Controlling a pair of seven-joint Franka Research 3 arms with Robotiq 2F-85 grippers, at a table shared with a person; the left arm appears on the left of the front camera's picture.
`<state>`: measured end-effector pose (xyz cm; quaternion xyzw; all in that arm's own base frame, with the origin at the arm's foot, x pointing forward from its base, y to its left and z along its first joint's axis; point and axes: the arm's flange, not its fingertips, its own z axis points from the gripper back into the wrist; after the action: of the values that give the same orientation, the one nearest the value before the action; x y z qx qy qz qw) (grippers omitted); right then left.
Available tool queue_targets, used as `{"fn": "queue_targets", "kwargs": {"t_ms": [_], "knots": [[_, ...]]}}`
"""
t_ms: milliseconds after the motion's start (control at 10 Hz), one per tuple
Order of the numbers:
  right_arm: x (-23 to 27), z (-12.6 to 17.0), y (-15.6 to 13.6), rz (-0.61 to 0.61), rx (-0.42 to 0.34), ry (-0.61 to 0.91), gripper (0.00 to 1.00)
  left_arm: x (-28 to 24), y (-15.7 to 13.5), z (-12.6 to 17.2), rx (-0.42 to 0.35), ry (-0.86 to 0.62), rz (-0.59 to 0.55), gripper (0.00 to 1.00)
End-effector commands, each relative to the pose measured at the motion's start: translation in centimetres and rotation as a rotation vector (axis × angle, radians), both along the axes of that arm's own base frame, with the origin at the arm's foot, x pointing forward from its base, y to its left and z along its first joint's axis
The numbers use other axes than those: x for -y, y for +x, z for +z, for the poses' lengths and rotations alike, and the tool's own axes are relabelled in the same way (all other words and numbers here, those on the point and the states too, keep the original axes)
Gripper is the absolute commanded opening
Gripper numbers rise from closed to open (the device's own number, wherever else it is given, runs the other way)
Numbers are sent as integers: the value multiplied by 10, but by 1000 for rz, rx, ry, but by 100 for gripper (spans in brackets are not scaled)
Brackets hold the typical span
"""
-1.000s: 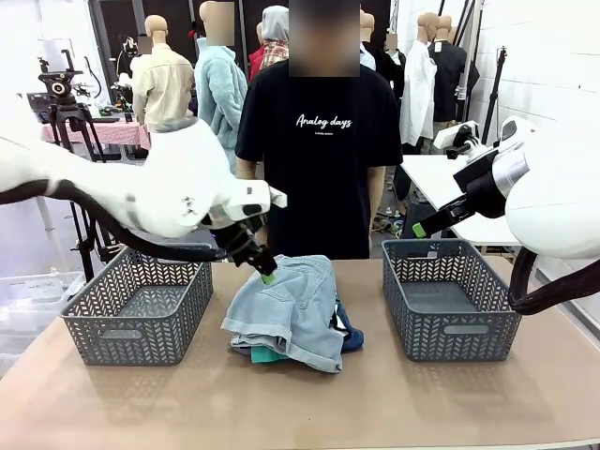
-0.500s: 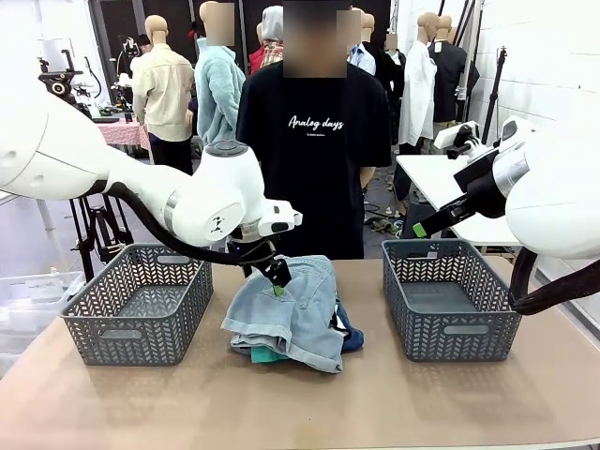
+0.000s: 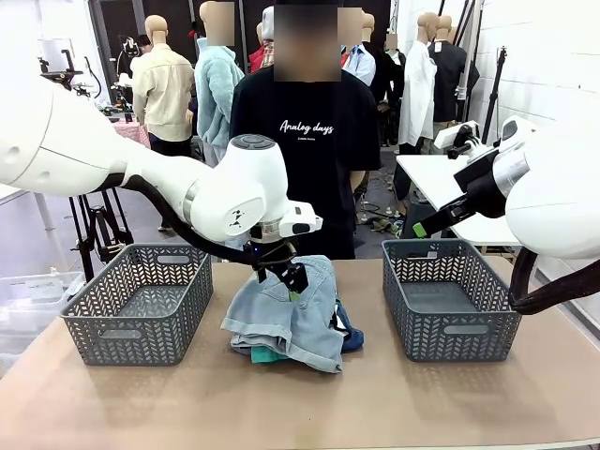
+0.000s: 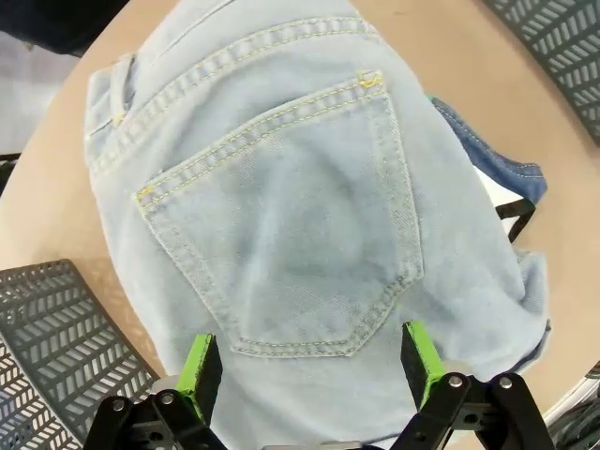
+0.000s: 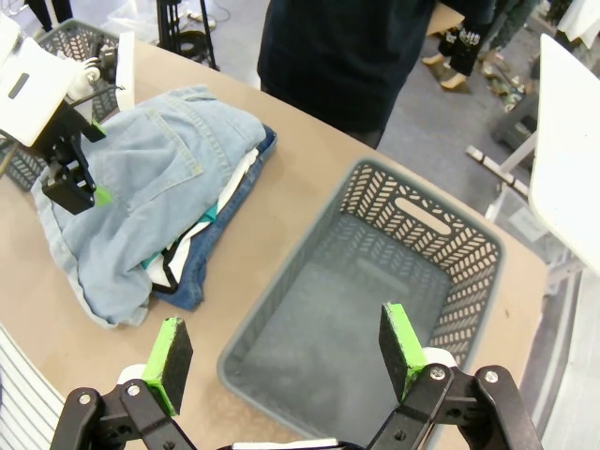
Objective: Sort the tops and bottoms.
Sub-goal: Lift clothes from the center of the table with your left hand.
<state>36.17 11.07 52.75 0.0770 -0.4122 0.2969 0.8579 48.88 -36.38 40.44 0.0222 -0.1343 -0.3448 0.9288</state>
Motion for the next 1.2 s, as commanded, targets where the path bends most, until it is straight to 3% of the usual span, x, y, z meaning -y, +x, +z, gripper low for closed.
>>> {"fn": "queue_targets", "kwargs": {"t_ms": [0, 400, 900, 1100], "knots": [[1, -1, 1, 3, -4, 3, 100, 6, 10, -4, -32, -5, 56, 100], [1, -1, 1, 3, -4, 3, 100, 6, 20, -19, -83, -15, 33, 100], [1, -1, 1, 3, -4, 3, 100, 4, 20, -18, -104, 5, 70, 5], [1, -1, 1, 3, -4, 3, 100, 3, 20, -17, -104, 6, 83, 0]]}}
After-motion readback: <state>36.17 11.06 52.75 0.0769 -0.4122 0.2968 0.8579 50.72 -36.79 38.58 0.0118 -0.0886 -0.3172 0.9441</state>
